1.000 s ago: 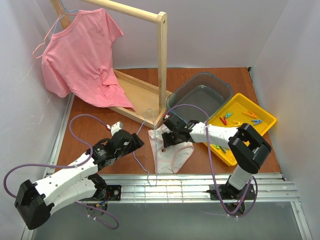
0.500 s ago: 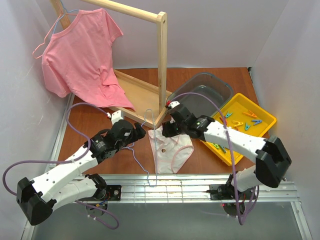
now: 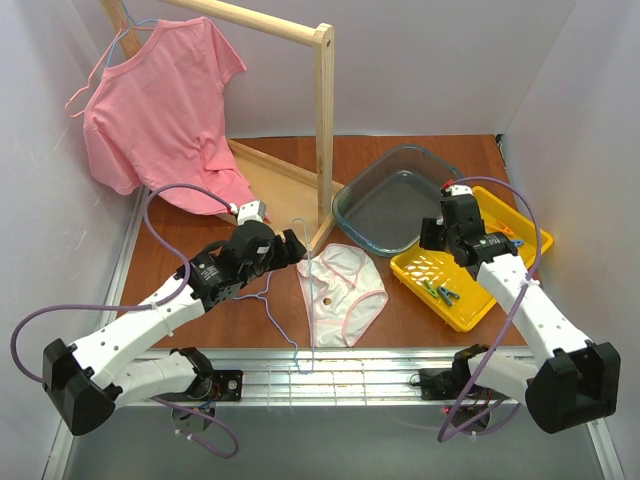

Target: Clip the underwear to the hanger

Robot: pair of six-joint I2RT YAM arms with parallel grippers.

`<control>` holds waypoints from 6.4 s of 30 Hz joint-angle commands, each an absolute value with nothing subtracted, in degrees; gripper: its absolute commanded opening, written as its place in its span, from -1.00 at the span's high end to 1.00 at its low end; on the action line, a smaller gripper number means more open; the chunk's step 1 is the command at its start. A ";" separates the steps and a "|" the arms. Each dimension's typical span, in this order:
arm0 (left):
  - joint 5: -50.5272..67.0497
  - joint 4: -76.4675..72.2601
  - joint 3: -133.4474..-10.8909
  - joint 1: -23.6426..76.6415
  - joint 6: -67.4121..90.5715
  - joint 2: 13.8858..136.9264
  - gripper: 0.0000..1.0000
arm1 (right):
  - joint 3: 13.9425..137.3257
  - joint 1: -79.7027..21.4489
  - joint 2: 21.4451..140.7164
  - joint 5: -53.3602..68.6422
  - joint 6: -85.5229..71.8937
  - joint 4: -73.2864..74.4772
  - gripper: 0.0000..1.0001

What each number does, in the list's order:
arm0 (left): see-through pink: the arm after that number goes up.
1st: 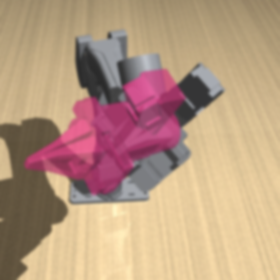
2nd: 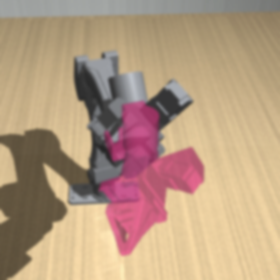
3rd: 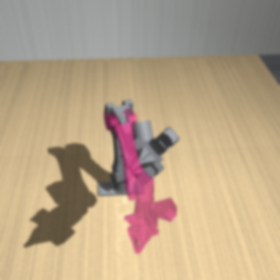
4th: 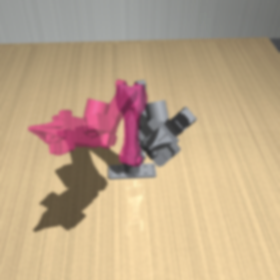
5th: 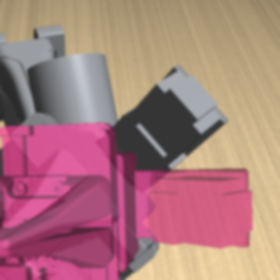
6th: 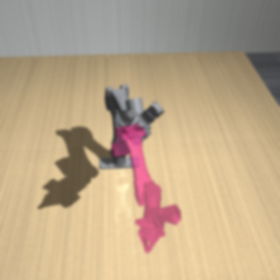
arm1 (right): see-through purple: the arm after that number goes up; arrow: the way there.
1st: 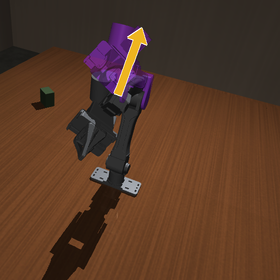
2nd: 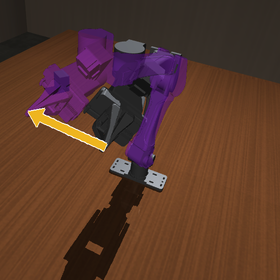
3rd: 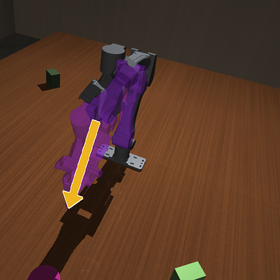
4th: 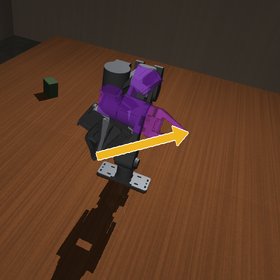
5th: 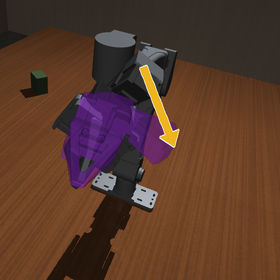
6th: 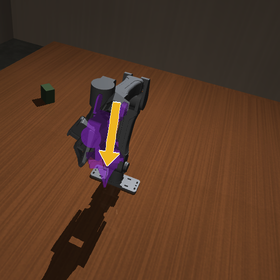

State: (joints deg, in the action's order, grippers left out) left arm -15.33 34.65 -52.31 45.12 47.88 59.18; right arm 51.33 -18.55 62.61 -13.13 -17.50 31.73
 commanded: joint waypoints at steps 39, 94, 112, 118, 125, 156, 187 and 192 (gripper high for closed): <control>-11.86 31.38 -53.44 45.18 43.59 63.46 -0.96 | 49.83 1.41 96.41 -2.64 1.93 7.29 0.09; 43.59 5.98 -53.09 45.00 39.73 60.82 -0.87 | 57.84 -27.06 63.64 67.94 -23.54 24.54 0.97; 44.82 3.87 -52.03 45.00 41.31 60.56 -0.56 | 54.14 -36.74 63.81 64.78 -35.16 9.67 0.97; 47.81 4.57 -52.29 45.00 41.40 60.38 -0.27 | 55.11 -36.74 65.39 62.84 -34.10 8.97 0.97; 46.23 8.78 -52.73 45.00 40.78 59.59 -0.23 | 55.55 -36.39 64.69 61.70 -33.58 9.23 0.97; 46.23 8.27 -51.42 43.68 42.97 57.22 0.35 | 53.44 -35.33 60.82 61.00 -33.13 12.30 0.97; 47.81 0.79 -49.57 43.15 47.46 58.97 0.96 | 53.44 -35.25 61.61 61.35 -31.03 14.15 0.48; 44.92 5.01 -50.45 43.15 46.85 59.77 1.00 | 53.88 -35.16 61.79 59.33 -31.03 14.41 -0.09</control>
